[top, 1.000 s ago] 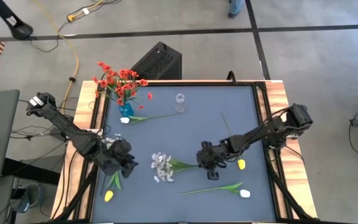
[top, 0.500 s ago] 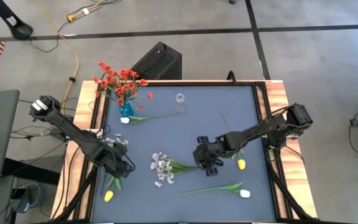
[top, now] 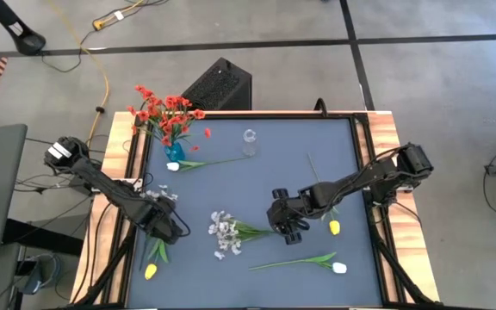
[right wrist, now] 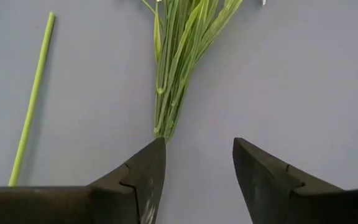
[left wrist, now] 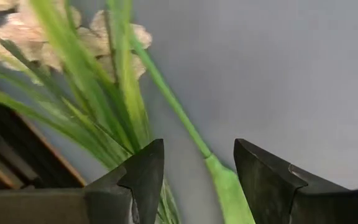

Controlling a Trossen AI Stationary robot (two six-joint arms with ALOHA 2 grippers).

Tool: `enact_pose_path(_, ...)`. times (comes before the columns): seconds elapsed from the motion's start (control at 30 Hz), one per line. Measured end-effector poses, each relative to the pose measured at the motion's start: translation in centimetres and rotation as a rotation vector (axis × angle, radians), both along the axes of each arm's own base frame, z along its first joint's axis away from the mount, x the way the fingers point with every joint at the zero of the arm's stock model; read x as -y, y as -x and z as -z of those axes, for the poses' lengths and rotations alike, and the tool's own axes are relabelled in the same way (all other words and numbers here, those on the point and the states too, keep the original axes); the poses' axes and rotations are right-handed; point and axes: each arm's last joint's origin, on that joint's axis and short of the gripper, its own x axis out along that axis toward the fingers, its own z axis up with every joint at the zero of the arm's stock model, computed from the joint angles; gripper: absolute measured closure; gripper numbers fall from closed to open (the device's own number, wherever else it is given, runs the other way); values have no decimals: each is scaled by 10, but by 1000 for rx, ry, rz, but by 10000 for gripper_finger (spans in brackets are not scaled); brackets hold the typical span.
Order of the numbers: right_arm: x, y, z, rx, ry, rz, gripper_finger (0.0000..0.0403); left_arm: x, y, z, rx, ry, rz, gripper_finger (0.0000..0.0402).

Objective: Sort flowers into vase by color
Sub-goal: Put the left yellow tulip into the blue vase

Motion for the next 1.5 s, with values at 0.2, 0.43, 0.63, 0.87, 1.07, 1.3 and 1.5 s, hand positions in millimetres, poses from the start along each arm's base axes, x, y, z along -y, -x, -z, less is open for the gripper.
enact_pose_path(0.2,-1,0,0,-2,-4,3,188,1,-2,0,21,12,2,219)
enact_pose_path(0.43,-4,3,2,-32,-20,23,188,-2,4,23,60,74,-25,219)
enact_pose_path(0.63,-11,8,3,-64,-32,30,188,-1,4,22,57,61,-18,252)
enact_pose_path(0.87,-24,18,6,-140,-61,73,188,1,0,20,110,54,41,381)
enact_pose_path(1.07,-38,23,6,-143,-64,39,188,12,-23,2,352,28,101,398)
enact_pose_path(1.3,-51,16,-13,-80,-57,-46,188,27,-58,-41,696,-10,246,400)
enact_pose_path(1.5,-68,3,-50,84,34,-158,188,27,-76,-64,871,-17,315,400)
